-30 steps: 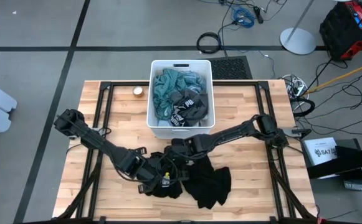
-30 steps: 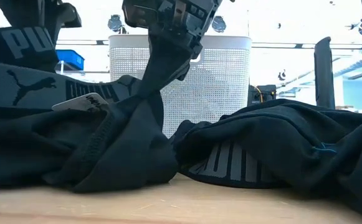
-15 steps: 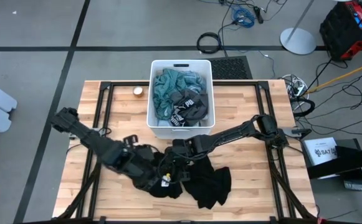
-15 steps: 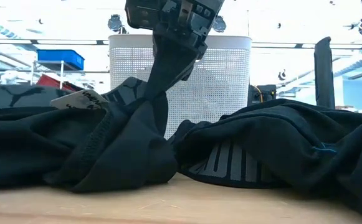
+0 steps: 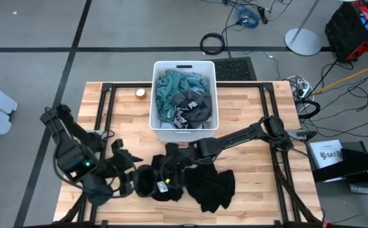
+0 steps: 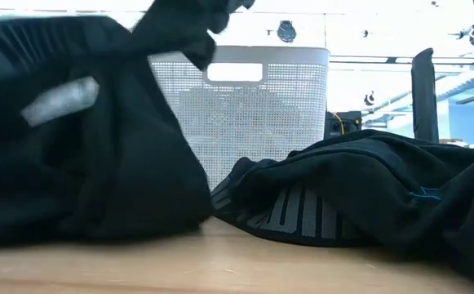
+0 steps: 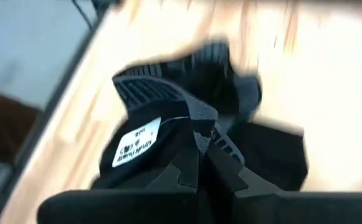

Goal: Sort clothes
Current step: Put the black boxer into the white laundry bin

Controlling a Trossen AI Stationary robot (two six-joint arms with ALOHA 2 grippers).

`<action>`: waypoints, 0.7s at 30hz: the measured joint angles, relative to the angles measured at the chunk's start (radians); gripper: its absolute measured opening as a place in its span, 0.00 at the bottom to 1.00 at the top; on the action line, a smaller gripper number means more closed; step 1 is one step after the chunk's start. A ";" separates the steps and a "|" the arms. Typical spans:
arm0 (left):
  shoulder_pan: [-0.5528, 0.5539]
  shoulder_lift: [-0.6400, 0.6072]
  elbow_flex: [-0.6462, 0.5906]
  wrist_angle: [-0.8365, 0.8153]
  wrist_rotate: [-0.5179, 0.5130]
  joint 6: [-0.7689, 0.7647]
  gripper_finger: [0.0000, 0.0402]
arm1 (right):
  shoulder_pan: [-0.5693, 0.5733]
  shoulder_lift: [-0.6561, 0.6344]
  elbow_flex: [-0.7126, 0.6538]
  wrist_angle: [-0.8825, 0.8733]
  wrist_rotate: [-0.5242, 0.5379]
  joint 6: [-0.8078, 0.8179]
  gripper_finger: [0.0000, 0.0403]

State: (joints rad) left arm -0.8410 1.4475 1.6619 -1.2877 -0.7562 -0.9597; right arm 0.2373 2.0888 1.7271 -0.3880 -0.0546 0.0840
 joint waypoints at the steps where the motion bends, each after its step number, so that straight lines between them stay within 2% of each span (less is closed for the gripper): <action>1: -0.005 0.000 0.000 0.005 -0.010 0.002 0.42 | -0.005 0.000 0.000 0.039 -0.001 -0.006 0.00; 6: -0.008 0.000 0.000 0.005 -0.022 -0.003 0.42 | -0.065 0.012 0.001 0.153 0.004 0.001 0.00; 11: -0.005 0.001 0.000 0.019 -0.022 -0.004 0.42 | -0.102 0.017 0.002 0.121 -0.003 0.029 0.04; 15: -0.005 0.001 -0.001 0.023 -0.021 -0.003 0.42 | -0.097 0.018 0.002 0.067 -0.004 0.010 0.14; 21: -0.004 0.001 -0.001 0.023 -0.032 -0.003 0.42 | -0.083 0.017 0.001 0.038 0.009 0.009 0.36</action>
State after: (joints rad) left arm -0.8448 1.4487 1.6608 -1.2648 -0.7886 -0.9623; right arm 0.1547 2.1060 1.7283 -0.3502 -0.0459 0.0929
